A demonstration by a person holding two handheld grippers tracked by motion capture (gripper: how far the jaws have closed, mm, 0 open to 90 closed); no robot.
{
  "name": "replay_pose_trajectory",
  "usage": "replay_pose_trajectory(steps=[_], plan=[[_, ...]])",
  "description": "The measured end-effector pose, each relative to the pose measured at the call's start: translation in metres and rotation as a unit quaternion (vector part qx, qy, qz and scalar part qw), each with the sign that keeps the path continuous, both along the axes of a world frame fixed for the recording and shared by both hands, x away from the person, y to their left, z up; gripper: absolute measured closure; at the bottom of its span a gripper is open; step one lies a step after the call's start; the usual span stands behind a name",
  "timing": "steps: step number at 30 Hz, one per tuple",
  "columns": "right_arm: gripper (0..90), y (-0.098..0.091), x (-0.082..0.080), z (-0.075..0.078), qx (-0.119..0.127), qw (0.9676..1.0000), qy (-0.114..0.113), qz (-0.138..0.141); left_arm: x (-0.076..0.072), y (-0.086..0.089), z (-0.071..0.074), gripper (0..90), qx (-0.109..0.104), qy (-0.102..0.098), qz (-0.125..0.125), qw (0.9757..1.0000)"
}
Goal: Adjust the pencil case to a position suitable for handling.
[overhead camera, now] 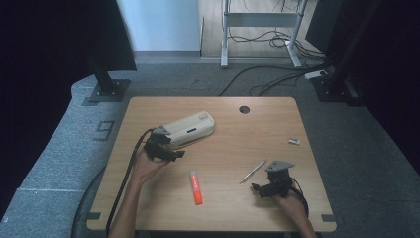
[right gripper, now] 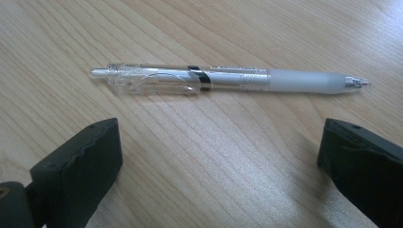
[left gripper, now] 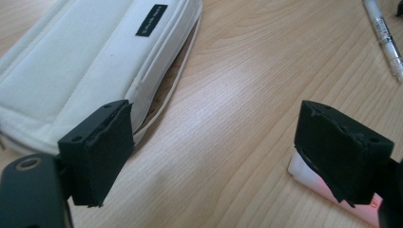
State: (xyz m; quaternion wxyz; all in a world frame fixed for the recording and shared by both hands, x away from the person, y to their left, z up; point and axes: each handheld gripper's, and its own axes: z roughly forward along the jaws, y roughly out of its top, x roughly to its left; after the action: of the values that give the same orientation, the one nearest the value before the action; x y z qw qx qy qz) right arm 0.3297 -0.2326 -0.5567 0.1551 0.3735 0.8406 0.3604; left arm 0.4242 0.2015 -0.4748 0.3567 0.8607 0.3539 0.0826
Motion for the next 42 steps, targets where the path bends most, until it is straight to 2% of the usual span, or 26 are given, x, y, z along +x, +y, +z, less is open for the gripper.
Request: replay_pose_trajectory(steps=[2,4,5,10,12,13,14,17,18,25,28,30,35,37,39,42], plan=[[0.5,0.000,0.000,0.000,0.000,1.0000,0.000,0.000,0.003,-0.001,0.000,12.1,-0.006,-0.001,-0.003,1.0000],[0.4,0.000,0.000,0.000,0.000,1.0000,0.000,0.000,0.008,-0.001,-0.001,12.0,-0.010,0.007,-0.003,0.9999],[0.5,0.000,0.000,0.000,0.000,1.0000,0.000,0.000,0.013,-0.002,0.000,12.1,0.001,0.007,-0.003,1.0000],[0.5,0.000,0.000,0.000,0.000,1.0000,0.000,0.000,0.022,-0.003,0.001,13.9,0.005,0.008,0.004,0.9999],[0.5,0.000,0.000,0.000,0.000,1.0000,0.000,0.000,0.027,-0.004,0.001,13.9,0.019,0.006,0.003,0.9998],[0.5,0.000,0.000,0.000,0.000,1.0000,0.000,0.000,0.029,-0.005,0.001,13.9,0.017,0.004,0.004,0.9998],[0.4,0.000,0.000,0.000,0.000,1.0000,0.000,0.000,0.033,-0.005,0.002,14.2,0.004,0.007,0.003,1.0000],[0.4,0.000,0.000,0.000,0.000,1.0000,0.000,0.000,0.039,-0.005,0.000,13.2,-0.002,0.018,-0.001,0.9998],[0.5,0.000,0.000,0.000,0.000,1.0000,0.000,0.000,0.044,-0.008,-0.001,13.2,0.005,0.023,-0.002,0.9997],[0.5,0.000,0.000,0.000,0.000,1.0000,0.000,0.000,0.062,-0.015,-0.006,13.2,0.019,0.037,-0.003,0.9991],[0.4,0.000,0.000,0.000,0.000,1.0000,0.000,0.000,0.072,-0.018,-0.010,14.1,0.031,0.037,0.000,0.9989],[0.4,0.000,0.000,0.000,0.000,1.0000,0.000,0.000,0.075,-0.018,-0.013,15.4,0.029,0.032,0.000,0.9991],[0.5,0.000,0.000,0.000,0.000,1.0000,0.000,0.000,0.081,-0.015,-0.019,19.9,0.036,0.034,0.003,0.9988],[0.5,0.000,0.000,0.000,0.000,1.0000,0.000,0.000,0.083,-0.012,-0.021,23.8,0.030,0.035,-0.002,0.9989],[0.5,0.000,0.000,0.000,0.000,1.0000,0.000,0.000,0.084,-0.012,-0.024,31.6,0.028,0.035,-0.010,0.9989],[0.4,0.000,0.000,0.000,0.000,1.0000,0.000,0.000,0.084,-0.012,-0.028,32.2,0.033,0.037,-0.022,0.9985]])
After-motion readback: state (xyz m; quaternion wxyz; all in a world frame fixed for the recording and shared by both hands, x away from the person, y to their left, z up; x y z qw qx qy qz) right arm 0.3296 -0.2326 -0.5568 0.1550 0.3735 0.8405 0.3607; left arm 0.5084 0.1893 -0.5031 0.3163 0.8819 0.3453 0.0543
